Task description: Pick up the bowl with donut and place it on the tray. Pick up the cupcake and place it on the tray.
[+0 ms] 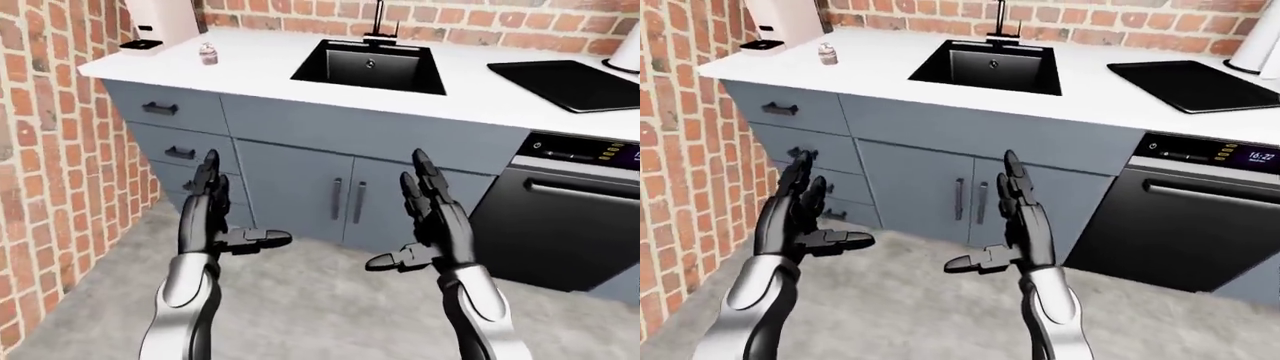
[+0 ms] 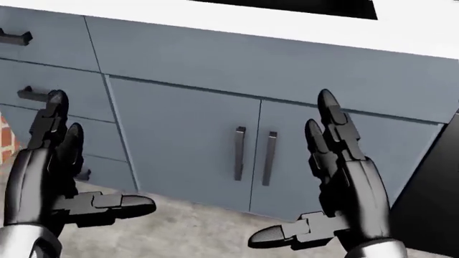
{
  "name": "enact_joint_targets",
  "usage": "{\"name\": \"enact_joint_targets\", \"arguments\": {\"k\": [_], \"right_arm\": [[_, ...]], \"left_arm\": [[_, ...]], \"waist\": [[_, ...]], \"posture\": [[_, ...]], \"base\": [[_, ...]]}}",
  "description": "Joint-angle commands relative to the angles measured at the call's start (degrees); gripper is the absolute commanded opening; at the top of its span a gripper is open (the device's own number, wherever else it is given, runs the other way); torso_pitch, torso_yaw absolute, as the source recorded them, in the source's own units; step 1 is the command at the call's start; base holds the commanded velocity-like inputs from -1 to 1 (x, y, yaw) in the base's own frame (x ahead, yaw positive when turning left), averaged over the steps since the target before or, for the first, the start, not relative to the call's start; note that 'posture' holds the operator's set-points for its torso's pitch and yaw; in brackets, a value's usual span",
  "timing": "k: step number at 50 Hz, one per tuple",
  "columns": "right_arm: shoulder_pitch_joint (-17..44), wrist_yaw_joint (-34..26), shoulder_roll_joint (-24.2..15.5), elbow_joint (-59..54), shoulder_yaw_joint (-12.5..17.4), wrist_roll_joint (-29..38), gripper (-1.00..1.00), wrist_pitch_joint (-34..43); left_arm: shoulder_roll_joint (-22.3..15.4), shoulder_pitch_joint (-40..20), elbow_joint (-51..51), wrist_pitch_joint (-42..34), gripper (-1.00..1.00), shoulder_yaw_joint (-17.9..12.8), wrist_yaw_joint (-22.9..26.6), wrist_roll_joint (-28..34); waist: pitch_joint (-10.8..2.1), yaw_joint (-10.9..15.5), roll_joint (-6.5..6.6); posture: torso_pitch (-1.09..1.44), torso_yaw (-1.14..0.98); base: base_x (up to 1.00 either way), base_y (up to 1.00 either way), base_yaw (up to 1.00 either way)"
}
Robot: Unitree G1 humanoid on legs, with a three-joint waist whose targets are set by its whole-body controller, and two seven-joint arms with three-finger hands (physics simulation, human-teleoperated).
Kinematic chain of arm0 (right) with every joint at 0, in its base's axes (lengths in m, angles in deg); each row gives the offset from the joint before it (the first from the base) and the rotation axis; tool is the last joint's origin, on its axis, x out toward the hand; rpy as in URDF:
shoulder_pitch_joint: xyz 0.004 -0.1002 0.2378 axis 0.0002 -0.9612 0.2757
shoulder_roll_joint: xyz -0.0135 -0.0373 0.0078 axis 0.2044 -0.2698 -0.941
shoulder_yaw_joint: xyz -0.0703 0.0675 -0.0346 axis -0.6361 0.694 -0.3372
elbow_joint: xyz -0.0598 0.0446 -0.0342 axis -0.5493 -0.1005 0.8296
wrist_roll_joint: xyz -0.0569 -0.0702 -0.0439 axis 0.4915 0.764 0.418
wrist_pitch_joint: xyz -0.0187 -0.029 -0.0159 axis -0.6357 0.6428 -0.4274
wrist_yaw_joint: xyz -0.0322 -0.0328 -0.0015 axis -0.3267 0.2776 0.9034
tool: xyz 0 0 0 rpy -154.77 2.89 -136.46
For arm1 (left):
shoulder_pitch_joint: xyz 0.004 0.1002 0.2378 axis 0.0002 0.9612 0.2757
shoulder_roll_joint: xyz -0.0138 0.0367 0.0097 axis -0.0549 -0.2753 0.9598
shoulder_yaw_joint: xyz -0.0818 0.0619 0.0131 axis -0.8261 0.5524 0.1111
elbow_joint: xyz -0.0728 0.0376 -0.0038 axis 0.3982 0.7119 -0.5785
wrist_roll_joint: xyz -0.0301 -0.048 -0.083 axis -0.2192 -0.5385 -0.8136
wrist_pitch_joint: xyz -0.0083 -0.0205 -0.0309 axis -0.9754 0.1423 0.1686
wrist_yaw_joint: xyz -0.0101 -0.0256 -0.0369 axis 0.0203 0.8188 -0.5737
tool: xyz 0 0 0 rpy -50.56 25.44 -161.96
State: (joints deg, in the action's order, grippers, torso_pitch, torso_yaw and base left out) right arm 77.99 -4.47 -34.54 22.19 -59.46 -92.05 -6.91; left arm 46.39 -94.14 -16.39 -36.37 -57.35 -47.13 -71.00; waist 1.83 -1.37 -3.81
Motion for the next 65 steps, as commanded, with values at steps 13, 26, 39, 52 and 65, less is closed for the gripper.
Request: {"name": "enact_joint_targets", "arguments": {"k": [13, 26, 39, 52, 65], "right_arm": [[1.09, -0.07, 0.39, 3.36, -0.87, -0.3, 1.0, -0.96], [0.53, -0.23, 0.33, 2.27, -0.47, -0.98, 1.0, -2.24], [0.31, -0.15, 0.2, 3.95, 0.0, -1.41, 1.0, -1.36], [0.06, -0.14, 0.14, 4.12, 0.27, -1.77, 1.0, -1.67], [0.68, 0.7, -0.13, 8.0, 1.47, -2.94, 1.0, 1.43]], "left_arm": [[-0.56, -0.35, -5.91, 1.09, 1.0, -1.34, 0.48, 0.02], [-0.39, -0.75, -4.45, 2.07, 1.0, -0.74, 0.47, 0.45], [-0.49, -1.39, -6.06, 0.2, 1.0, -0.72, 0.16, 0.49], [-0.36, -0.69, -5.22, 1.48, 1.0, -0.94, 0.22, 0.38], [-0.6, -1.04, -8.17, -1.13, 1.0, -1.36, -0.15, 0.03]], "waist": [[0.58, 1.83, 5.51], [0.26, 0.52, 2.58], [0.08, 1.74, 5.62], [-0.49, 0.86, 1.35], [-0.49, 2.02, 6.67]], "posture": [[0.0, 0.0], [0.0, 0.0], [0.0, 0.0], [0.0, 0.0], [0.0, 0.0]], "base": [[0.31, 0.23, 0.0], [0.33, 0.23, 0.0], [0.33, 0.3, 0.0], [0.33, 0.32, 0.0], [0.33, 0.32, 0.0]]}}
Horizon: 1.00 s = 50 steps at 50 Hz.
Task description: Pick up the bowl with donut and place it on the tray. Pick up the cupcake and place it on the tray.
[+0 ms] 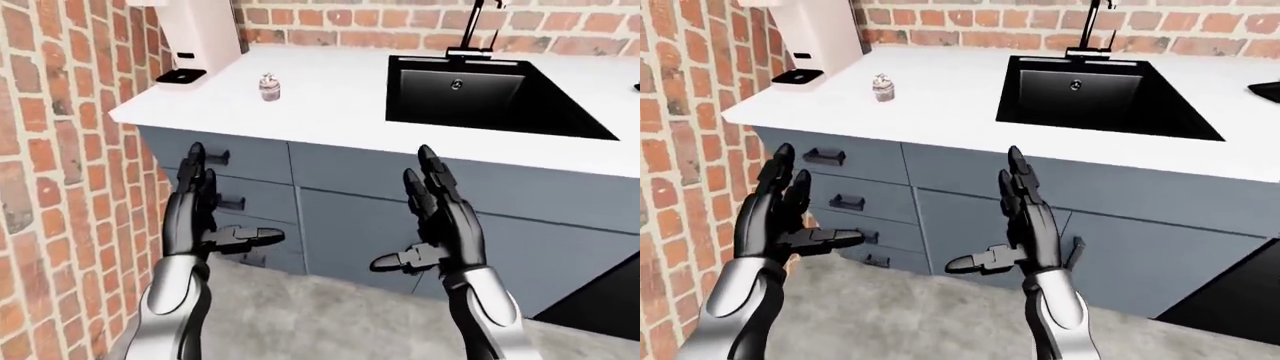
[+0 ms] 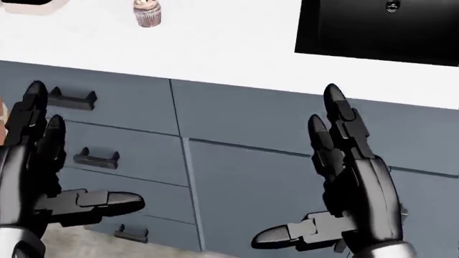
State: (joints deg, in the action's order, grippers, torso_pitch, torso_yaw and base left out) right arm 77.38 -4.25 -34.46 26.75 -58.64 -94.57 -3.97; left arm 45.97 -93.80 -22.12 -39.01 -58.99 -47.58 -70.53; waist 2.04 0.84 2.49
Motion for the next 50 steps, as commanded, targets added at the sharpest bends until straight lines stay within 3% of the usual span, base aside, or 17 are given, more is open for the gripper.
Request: {"name": "enact_joint_targets", "arguments": {"k": [1, 7, 8, 9, 10, 14, 19, 21, 22, 24, 32, 38, 42, 46, 47, 48, 50], "right_arm": [[1.53, 0.75, -0.3, 4.45, 0.76, -0.5, 1.0, -0.65], [2.96, 1.95, -0.8, 10.05, 1.48, -0.56, 1.0, 4.1], [3.15, 2.04, -0.83, 10.46, 1.58, -0.58, 1.0, 4.52], [3.43, 2.18, -0.91, 11.26, 1.78, -0.65, 1.0, 5.2], [3.67, 2.26, -0.97, 11.94, 2.1, -0.89, 1.0, 5.7], [4.79, 2.69, -1.32, 13.9, 3.1, -1.71, 1.0, 7.65], [5.66, 3.27, -1.65, 15.96, 3.71, -2.5, 1.0, 9.68], [5.87, 3.42, -1.79, 16.71, 4.09, -2.89, 1.0, 10.38], [5.93, 3.46, -1.82, 16.98, 4.29, -3.15, 1.0, 10.54], [6.0, 3.65, -1.88, 17.29, 4.75, -3.59, 1.0, 10.78], [4.9, 3.64, -1.76, 15.97, 6.23, -5.38, 1.0, 8.4], [4.33, 4.26, -1.98, 15.89, 6.38, -6.37, 1.0, 7.69], [3.93, 3.94, -1.95, 14.73, 6.34, -6.1, 1.0, 6.17], [3.41, 3.9, -1.94, 14.71, 6.42, -6.1, 1.0, 5.72], [3.38, 3.9, -1.95, 14.78, 6.35, -6.07, 1.0, 5.7], [3.39, 3.87, -1.95, 14.47, 6.28, -5.89, 1.0, 5.44], [3.39, 3.9, -1.97, 14.65, 6.28, -5.88, 1.0, 5.55]], "left_arm": [[-0.33, -1.68, -3.11, 0.81, 1.0, 0.11, 0.3, -0.56], [-1.03, -3.7, -5.78, -2.58, 1.0, -0.64, -0.13, -1.3], [-1.13, -3.93, -5.95, -2.9, 1.0, -0.73, -0.18, -1.39], [-1.33, -4.48, -6.37, -3.66, 1.0, -1.0, -0.26, -1.62], [-1.52, -4.86, -6.92, -4.4, 1.0, -1.15, -0.33, -1.8], [-2.1, -6.15, -8.59, -6.76, 1.0, -1.41, -0.57, -2.16], [-2.57, -7.4, -8.95, -7.96, 1.0, -1.57, -0.78, -2.38], [-2.64, -7.56, -9.14, -8.29, 1.0, -1.45, -0.84, -2.36], [-2.61, -7.52, -9.0, -8.14, 1.0, -1.42, -0.84, -2.35], [-2.5, -7.24, -8.66, -7.62, 1.0, -1.24, -0.81, -2.22], [-1.69, -5.81, -7.6, -5.62, 1.0, -0.17, -0.74, -1.42], [-1.58, -5.61, -7.32, -5.22, 1.0, -0.24, -0.49, -1.19], [-1.57, -5.5, -7.23, -5.09, 1.0, -0.29, -0.37, -1.13], [-1.62, -5.45, -7.74, -5.45, 1.0, -0.5, -0.24, -1.15], [-1.65, -5.47, -7.67, -5.39, 1.0, -0.57, -0.2, -1.18], [-1.67, -5.51, -7.62, -5.36, 1.0, -0.62, -0.18, -1.19], [-1.72, -5.62, -7.91, -5.71, 1.0, -0.62, -0.22, -1.18]], "waist": [[-0.48, -0.08, -0.27], [-1.02, 0.6, -4.7], [-2.46, 0.54, -6.25], [-0.76, -0.27, -4.22], [-0.08, -0.06, -5.33], [-1.21, -1.18, -4.96], [-0.86, -1.91, -0.83], [-2.36, -1.6, 4.11], [-1.78, -1.18, 1.65], [-1.04, -0.77, 1.6], [-0.87, -0.24, -3.28], [-0.55, -0.2, -0.45], [-1.04, 0.52, -1.78], [-2.71, 0.57, -4.88], [-1.29, -0.06, -4.1], [0.78, 0.09, -5.28], [-0.27, -0.22, -4.94]], "posture": [[0.0, 0.0], [0.0, 0.0], [0.0, 0.0], [0.0, 0.0], [0.0, 0.0], [0.0, 0.0], [0.0, 0.0], [0.0, 0.0], [0.0, 0.0], [0.0, 0.0], [0.0, 0.0], [0.0, 0.0], [0.0, 0.0], [0.0, 0.0], [0.0, 0.0], [0.0, 0.0], [0.0, 0.0]], "base": [[0.21, 0.36, 0.0], [0.18, 0.37, 0.0], [0.17, 0.37, 0.0], [0.17, 0.38, 0.0], [0.17, 0.38, 0.0], [0.17, 0.38, 0.0], [0.18, 0.38, 0.0], [0.17, 0.38, 0.0], [0.16, 0.38, 0.0], [0.17, 0.38, 0.0], [0.18, 0.32, 0.0], [0.44, -0.07, 0.0], [0.31, 0.0, 0.0], [0.15, 0.0, 0.0], [0.13, 0.0, 0.0], [0.03, 0.0, 0.0], [0.0, 0.0, 0.0]]}}
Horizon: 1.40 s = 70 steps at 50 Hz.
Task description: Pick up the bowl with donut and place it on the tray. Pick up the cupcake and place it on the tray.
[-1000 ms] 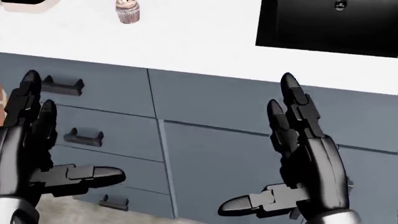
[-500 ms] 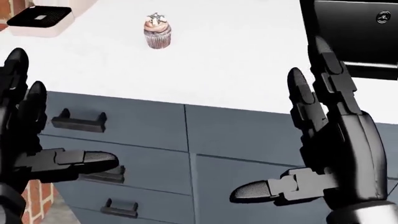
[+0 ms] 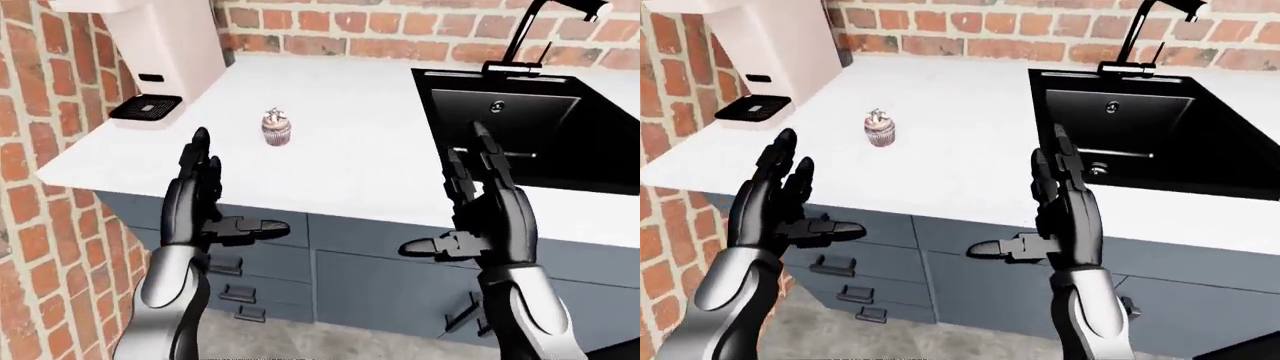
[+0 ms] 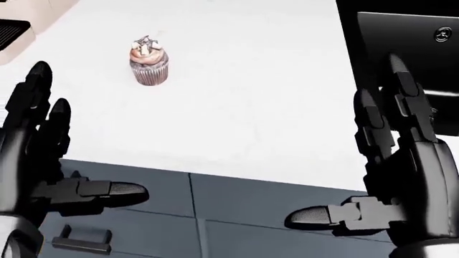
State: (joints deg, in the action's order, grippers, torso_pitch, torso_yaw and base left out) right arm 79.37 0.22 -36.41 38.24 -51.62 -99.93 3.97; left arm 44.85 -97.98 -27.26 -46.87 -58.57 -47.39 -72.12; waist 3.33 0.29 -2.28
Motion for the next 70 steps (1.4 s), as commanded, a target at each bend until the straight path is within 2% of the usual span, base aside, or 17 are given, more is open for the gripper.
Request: {"name": "enact_joint_targets", "arguments": {"k": [1, 5, 6, 8, 9, 10, 12, 15, 22, 27, 30, 33, 34, 41, 50, 59, 70], "right_arm": [[1.3, -0.66, -0.02, 3.07, -0.66, -0.56, 1.0, -2.51], [0.98, -0.52, -0.04, 4.49, -0.28, -0.89, 1.0, -1.72], [0.91, -0.57, -0.03, 4.49, -0.09, -0.93, 1.0, -2.0], [0.99, -0.61, -0.12, 4.5, 0.21, -0.97, 1.0, -2.25], [1.14, -0.56, -0.19, 4.73, 0.52, -1.28, 1.0, -1.96], [1.27, -0.47, -0.25, 4.89, 0.74, -1.45, 1.0, -1.8], [1.47, -0.29, -0.42, 5.37, 1.15, -1.91, 1.0, -1.31], [1.79, 0.15, -0.56, 5.94, 1.58, -2.5, 1.0, -0.64], [2.45, 1.07, -0.87, 6.41, 2.19, -4.2, 1.0, 0.55], [2.71, 1.48, -1.14, 6.69, 2.44, -4.67, 1.0, 0.74], [2.25, 1.51, -1.04, 6.26, 1.32, -3.03, 1.0, -0.82], [2.06, 1.44, -0.63, 6.33, 0.87, -2.73, 1.0, -1.14], [2.04, 1.55, -0.62, 6.56, 0.81, -2.52, 1.0, -1.07], [1.71, 1.56, -0.35, 7.38, 0.47, -2.08, 1.0, -0.83], [1.39, 0.81, -0.05, 5.08, 0.04, -1.33, 1.0, -3.25], [1.24, 1.07, -0.13, 5.71, 0.71, -1.96, 1.0, -2.77], [0.75, 0.9, 0.0, 4.58, 0.81, -1.91, 1.0, -3.93]], "left_arm": [[-0.63, -1.61, -3.14, 1.68, 1.0, -1.06, -0.47, 0.38], [-0.88, -2.44, -4.82, -0.33, 1.0, -1.06, -0.6, 0.3], [-1.0, -2.81, -5.34, -1.04, 1.0, -1.25, -0.62, 0.19], [-1.28, -3.54, -5.98, -2.09, 1.0, -1.59, -0.68, 0.02], [-1.45, -3.89, -5.98, -2.31, 1.0, -1.62, -0.71, 0.04], [-1.6, -4.28, -5.9, -2.52, 1.0, -1.67, -0.7, 0.01], [-2.0, -5.43, -6.01, -3.46, 1.0, -1.83, -0.81, -0.08], [-2.64, -7.58, -5.43, -4.7, 1.0, -1.46, -1.08, 0.11], [-3.57, -15.51, 2.64, -4.27, 1.0, 2.46, -0.24, 4.69], [-3.67, -20.62, 9.38, -1.99, 1.0, 2.79, 0.65, 7.32], [-5.54, -23.79, 16.44, 2.15, 1.0, 4.46, 0.53, 13.52], [-5.36, -26.97, 20.19, 2.52, 1.0, 3.88, 2.19, 15.72], [-6.61, -28.28, 22.74, 3.22, 1.0, 5.0, 2.83, 18.5], [-6.17, -34.6, 30.5, 3.55, 1.0, 5.26, 7.94, 27.06], [-6.71, -43.51, 46.83, 8.48, 1.0, 4.51, 8.09, 27.68], [-6.84, -48.38, 60.12, 14.08, 1.0, 4.75, 7.33, 27.42], [-6.52, -55.45, 73.64, 18.05, 1.0, 3.76, 5.57, 21.03]], "waist": [[-1.45, 0.36, -0.08], [-0.71, -0.47, 0.64], [-0.96, -0.74, 1.34], [-2.21, -1.12, 4.16], [-2.72, -1.9, 3.88], [-2.07, -1.42, 3.03], [-3.15, -1.23, 2.67], [-3.33, -1.02, 2.15], [-3.34, -0.46, 1.63], [-3.08, -0.38, 1.43], [-2.84, -0.43, 1.43], [-2.83, -0.39, 1.46], [-2.87, -0.42, 1.47], [-2.78, -0.56, 1.47], [-3.07, -0.7, 1.46], [-3.51, -0.53, 1.29], [-3.81, -0.25, 0.89]], "posture": [[0.0, 0.0], [0.0, 0.0], [0.0, 0.0], [0.0, 0.0], [0.0, 0.0], [0.0, 0.0], [0.0, 0.0], [0.0, 0.0], [0.0, 0.0], [0.0, 0.0], [0.0, 0.0], [0.0, 0.0], [0.0, 0.0], [0.0, 0.0], [0.0, 0.0], [0.0, 0.0], [0.0, 0.0]], "base": [[0.0, 0.0, 0.0], [0.0, 0.0, 0.0], [0.0, 0.0, 0.0], [0.0, 0.0, 0.0], [0.0, 0.0, 0.0], [0.0, 0.0, 0.0], [0.0, 0.0, 0.0], [0.0, 0.0, 0.0], [0.0, 0.0, 0.0], [0.0, 0.0, 0.0], [0.0, 0.0, 0.0], [0.0, 0.0, 0.0], [0.0, 0.0, 0.0], [0.0, 0.0, 0.0], [0.0, 0.0, 0.0], [0.0, 0.0, 0.0], [0.0, 0.0, 0.0]]}}
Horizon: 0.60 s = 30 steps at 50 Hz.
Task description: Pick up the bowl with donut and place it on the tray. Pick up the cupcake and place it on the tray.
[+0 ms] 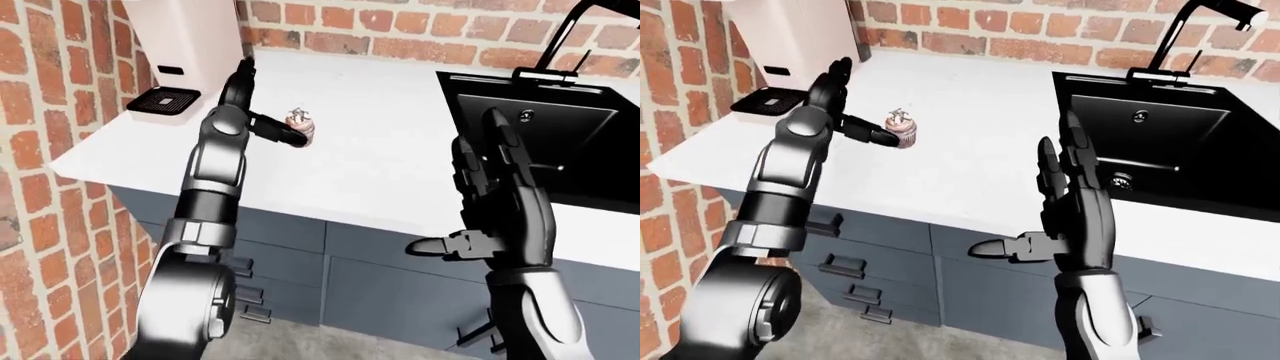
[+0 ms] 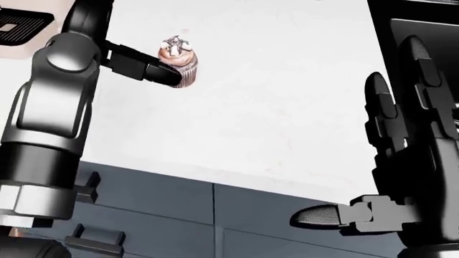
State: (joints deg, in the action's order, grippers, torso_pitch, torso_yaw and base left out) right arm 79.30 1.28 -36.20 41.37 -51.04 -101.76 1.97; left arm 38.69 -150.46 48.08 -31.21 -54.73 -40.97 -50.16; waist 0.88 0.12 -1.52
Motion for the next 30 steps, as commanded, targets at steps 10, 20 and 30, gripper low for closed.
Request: {"name": "enact_joint_targets", "arguments": {"k": [10, 20, 30], "right_arm": [[1.68, 0.66, -0.62, 2.22, 1.02, -1.08, 1.0, -0.56], [1.72, 0.28, -0.91, 0.48, 1.84, -1.47, 1.0, -1.95], [1.28, 0.16, -1.0, 0.22, 2.25, -1.89, 1.0, -2.59]], "left_arm": [[-0.01, -7.34, 11.42, 9.04, 1.0, 0.44, -3.66, -3.19], [0.91, -11.08, 21.47, 14.06, 1.0, 0.81, -5.11, -3.21], [1.89, -12.2, 27.53, 16.83, 1.0, 1.16, -5.72, -2.23]], "waist": [[-1.56, 0.05, -0.04], [-1.65, -0.05, -0.12], [-1.75, -0.28, -0.02]], "posture": [[0.0, 0.0], [0.0, 0.0], [0.0, 0.0]], "base": [[0.0, 0.0, 0.0], [0.0, 0.0, 0.0], [0.0, 0.0, 0.0]]}}
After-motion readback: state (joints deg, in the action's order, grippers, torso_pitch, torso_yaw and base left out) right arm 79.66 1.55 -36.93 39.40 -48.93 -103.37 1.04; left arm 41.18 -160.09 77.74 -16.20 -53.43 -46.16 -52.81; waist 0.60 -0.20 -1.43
